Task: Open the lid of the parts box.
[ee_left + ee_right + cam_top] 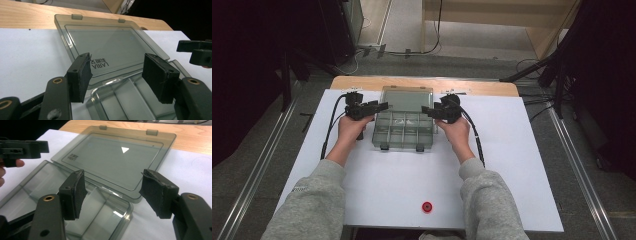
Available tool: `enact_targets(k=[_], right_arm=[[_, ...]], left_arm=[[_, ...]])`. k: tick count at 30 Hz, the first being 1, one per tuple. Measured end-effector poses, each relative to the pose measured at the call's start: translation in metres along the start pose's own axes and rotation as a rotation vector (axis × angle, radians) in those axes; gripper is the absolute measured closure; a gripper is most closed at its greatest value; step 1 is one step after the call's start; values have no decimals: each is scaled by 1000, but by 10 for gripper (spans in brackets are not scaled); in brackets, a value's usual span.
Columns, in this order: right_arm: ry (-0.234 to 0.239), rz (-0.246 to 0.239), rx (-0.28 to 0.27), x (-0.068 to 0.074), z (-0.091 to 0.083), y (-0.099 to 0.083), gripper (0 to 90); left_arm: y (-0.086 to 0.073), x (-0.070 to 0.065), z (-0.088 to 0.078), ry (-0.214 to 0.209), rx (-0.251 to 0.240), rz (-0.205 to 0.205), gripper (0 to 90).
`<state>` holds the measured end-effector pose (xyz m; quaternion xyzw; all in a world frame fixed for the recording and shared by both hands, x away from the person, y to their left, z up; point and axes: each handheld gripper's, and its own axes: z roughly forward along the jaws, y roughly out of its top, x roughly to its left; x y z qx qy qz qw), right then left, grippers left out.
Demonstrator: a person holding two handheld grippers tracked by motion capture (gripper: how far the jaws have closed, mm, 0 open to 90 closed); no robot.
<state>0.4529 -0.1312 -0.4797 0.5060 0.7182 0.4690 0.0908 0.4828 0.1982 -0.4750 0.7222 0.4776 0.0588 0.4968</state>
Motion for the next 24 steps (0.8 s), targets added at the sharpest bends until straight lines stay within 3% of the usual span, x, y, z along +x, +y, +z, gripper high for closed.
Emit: enact_targets(k=[4,7,9,12,24], right_arm=[[22,-21,27,5,-3,0,357],[33,-37,31,9,-7,-2,356],[37,-40,30,10,-9,-2,354],[48,-61,40,13,-15,-2,335],[74,-116,54,27,-30,-9,304]], left_arm=[[0,-5,-2,-18,26,7,392],[-1,-9,-3,-21,49,39,392],[-1,-10,-3,-28,54,42,322],[-2,-14,-5,-59,88,43,316],[-9,-33,-17,-84,104,96,315]])
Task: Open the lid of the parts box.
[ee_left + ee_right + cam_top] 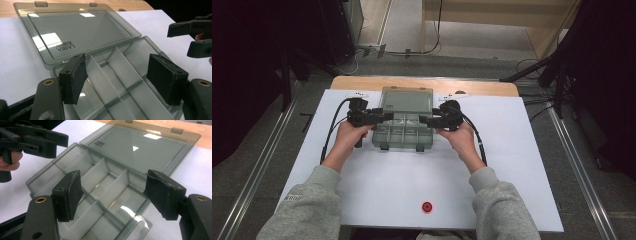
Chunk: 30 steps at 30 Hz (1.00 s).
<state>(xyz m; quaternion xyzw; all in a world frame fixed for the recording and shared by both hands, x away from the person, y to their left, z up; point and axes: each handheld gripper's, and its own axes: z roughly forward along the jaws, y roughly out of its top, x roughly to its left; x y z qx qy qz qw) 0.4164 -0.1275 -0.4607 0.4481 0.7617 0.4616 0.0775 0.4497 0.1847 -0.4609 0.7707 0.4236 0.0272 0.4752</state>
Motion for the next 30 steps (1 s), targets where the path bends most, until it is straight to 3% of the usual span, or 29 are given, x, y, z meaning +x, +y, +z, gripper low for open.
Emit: enact_targets(k=[6,15,24,30], right_arm=[[27,-11,13,8,-5,-4,304],[71,-19,17,12,-15,-11,306],[80,-51,34,17,-26,-19,312],[96,-57,33,17,-33,-26,312]], left_arm=[[-3,-9,-4,-22,28,41,315],[-8,-23,-13,-44,33,96,315],[-15,-35,-19,-63,53,148,315],[-21,-40,-24,-73,50,155,315]])
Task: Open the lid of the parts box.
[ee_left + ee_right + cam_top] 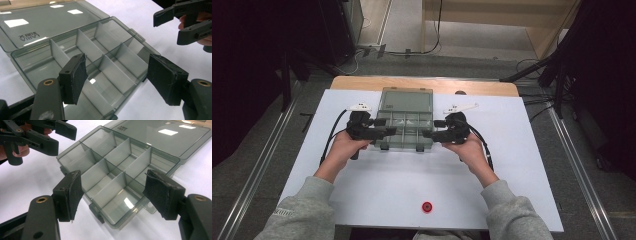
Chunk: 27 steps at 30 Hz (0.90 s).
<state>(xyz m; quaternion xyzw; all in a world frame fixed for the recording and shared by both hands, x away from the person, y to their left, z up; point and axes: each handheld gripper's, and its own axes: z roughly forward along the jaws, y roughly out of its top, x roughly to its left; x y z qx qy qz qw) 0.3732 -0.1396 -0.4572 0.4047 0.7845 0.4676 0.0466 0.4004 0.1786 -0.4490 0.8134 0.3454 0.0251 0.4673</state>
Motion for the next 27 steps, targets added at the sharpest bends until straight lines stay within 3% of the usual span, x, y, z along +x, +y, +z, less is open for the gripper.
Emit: enact_targets(k=[11,27], right_arm=[[25,-32,-13,5,-16,-11,313],[55,-75,-5,21,-24,-23,310]], left_arm=[[-10,-14,-7,-15,15,36,314],[-26,-28,-17,-33,24,73,314]])
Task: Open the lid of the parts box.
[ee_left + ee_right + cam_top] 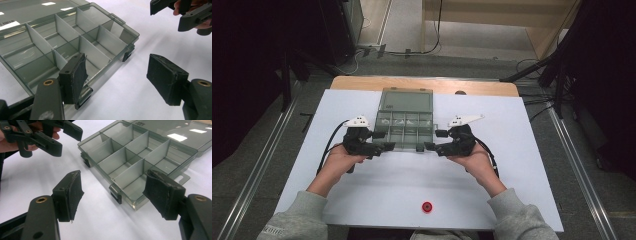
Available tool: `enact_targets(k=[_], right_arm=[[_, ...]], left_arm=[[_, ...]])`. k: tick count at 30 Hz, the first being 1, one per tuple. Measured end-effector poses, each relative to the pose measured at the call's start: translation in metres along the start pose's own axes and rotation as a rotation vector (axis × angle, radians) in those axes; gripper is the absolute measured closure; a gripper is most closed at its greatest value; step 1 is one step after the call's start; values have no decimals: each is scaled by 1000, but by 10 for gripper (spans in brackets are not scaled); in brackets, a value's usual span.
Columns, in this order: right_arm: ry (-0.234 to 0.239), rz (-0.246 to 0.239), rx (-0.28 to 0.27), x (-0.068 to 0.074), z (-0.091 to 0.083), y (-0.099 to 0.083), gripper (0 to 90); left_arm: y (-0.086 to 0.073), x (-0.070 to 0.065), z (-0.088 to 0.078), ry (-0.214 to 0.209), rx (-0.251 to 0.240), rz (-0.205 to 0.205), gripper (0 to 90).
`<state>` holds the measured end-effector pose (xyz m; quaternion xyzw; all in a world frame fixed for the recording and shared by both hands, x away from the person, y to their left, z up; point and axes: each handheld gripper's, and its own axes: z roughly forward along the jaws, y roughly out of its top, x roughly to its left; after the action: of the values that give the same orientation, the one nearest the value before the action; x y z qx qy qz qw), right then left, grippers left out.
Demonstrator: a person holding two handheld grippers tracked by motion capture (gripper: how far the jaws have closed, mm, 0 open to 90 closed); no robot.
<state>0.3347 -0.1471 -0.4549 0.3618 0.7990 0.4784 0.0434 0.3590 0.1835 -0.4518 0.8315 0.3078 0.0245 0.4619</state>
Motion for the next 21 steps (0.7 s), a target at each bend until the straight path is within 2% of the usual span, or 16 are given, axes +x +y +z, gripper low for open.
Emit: enact_targets(k=[6,21], right_arm=[[12,-2,-4,2,-7,-6,308],[23,-15,2,5,-17,-24,308]], left_arm=[[-5,-3,-1,-1,6,-6,313],[-23,-17,-6,-12,13,15,313]])
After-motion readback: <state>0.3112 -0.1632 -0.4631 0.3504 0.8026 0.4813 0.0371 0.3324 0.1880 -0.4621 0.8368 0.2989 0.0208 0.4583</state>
